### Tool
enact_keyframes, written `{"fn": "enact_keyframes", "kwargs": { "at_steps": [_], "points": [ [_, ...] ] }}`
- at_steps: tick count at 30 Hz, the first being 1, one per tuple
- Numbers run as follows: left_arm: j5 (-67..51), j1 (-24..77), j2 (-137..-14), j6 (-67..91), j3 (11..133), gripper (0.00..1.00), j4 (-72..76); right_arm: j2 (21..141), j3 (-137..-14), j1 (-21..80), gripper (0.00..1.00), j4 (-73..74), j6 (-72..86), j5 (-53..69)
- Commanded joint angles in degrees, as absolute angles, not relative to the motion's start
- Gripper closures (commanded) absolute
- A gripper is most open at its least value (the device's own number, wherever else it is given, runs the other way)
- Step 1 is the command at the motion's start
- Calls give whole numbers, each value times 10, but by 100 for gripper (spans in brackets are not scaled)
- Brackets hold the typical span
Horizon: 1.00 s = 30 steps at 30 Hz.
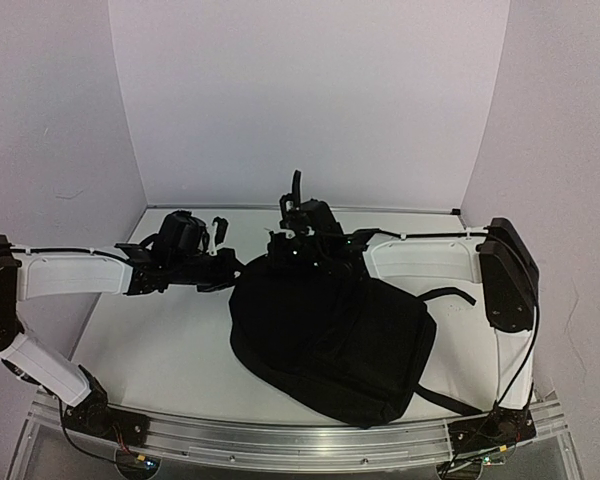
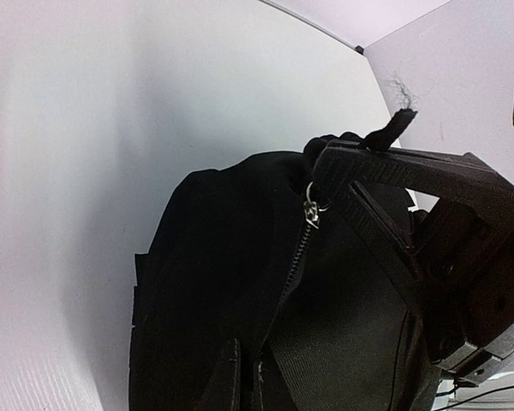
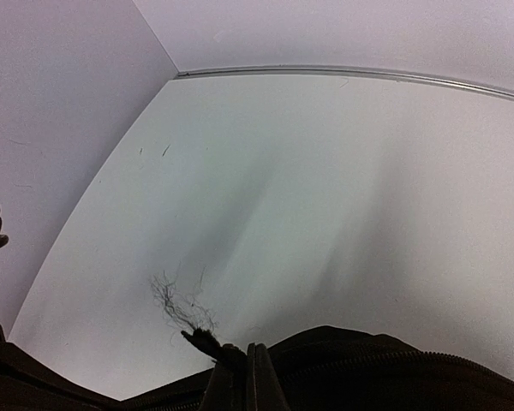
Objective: Pack the student bag
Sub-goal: Zip the student bag at the center of the board.
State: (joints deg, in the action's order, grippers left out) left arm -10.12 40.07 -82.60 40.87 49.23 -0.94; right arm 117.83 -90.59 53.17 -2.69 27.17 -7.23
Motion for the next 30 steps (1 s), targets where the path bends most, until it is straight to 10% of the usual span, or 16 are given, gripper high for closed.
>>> {"fn": "enact_keyframes", "kwargs": {
  "at_steps": [1, 22, 30],
  "points": [
    [-59, 383, -794, 434, 461, 100, -138, 1183, -929, 424, 100, -21, 270, -221],
    [-261, 374, -692, 406, 381, 92, -129, 1098, -858, 494, 98, -83, 217, 175],
    [-203, 361, -649, 377, 470, 47, -262, 987, -787, 521, 33, -67, 250, 148]
  ]
}}
